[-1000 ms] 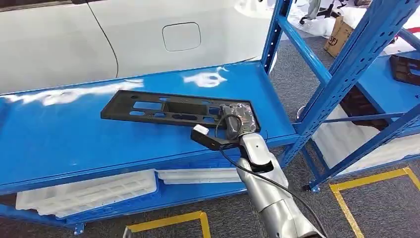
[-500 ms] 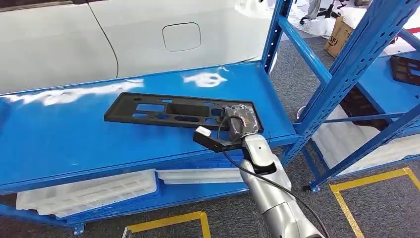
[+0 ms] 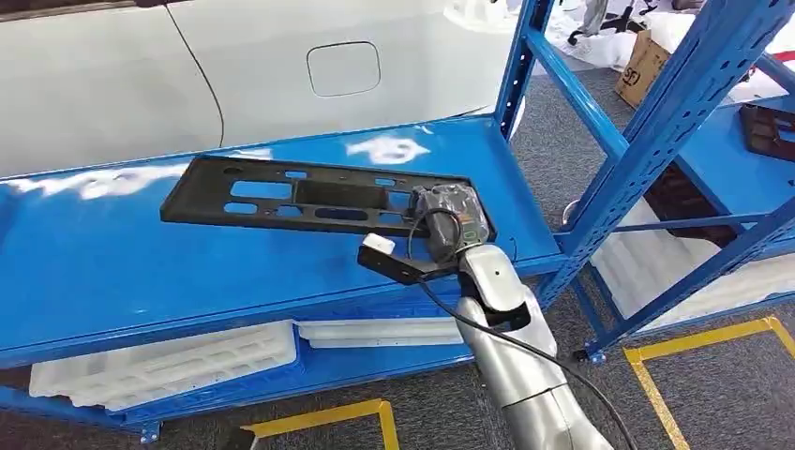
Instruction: Take the parts from the cabinet and place them on the table.
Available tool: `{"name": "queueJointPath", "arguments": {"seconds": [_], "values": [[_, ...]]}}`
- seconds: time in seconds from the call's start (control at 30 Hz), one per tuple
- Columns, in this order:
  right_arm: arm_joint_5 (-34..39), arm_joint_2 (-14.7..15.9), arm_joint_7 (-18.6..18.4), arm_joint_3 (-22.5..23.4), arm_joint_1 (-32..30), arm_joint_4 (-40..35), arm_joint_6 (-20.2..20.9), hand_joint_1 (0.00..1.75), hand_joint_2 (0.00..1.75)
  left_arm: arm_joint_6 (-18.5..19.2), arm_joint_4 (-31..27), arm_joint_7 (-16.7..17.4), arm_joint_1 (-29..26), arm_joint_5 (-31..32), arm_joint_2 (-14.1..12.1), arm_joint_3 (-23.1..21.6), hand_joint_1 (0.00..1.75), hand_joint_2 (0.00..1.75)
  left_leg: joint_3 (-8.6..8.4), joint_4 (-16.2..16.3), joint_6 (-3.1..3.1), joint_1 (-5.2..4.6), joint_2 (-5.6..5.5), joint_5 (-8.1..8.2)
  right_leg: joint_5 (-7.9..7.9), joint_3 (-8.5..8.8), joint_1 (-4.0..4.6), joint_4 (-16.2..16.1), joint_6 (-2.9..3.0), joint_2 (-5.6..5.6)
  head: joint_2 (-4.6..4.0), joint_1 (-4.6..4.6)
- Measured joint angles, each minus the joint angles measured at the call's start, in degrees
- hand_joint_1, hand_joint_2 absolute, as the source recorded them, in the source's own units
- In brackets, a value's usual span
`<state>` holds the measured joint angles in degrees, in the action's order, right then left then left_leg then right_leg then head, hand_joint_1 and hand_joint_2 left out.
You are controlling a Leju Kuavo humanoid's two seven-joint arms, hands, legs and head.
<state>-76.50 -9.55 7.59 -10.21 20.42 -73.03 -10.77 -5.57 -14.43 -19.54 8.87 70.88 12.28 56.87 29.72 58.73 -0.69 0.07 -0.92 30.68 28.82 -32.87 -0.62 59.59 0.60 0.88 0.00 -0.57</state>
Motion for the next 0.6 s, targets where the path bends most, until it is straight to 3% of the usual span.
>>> {"name": "queueJointPath", "arguments": {"seconds": [0.6], "values": [[6.5,6.7,-0.4,-7.4,4.8,-14.9,5.2,1.75,1.75,-1.0,0.0,1.2,-1.5,0.2,0.0,-1.3,0.00,0.00,0.02,0.0,0.00,-0.01,-0.01,0.00,-0.01,-0.01,-0.01,0.0,-0.01,0.00,0.00,-0.02]]}}
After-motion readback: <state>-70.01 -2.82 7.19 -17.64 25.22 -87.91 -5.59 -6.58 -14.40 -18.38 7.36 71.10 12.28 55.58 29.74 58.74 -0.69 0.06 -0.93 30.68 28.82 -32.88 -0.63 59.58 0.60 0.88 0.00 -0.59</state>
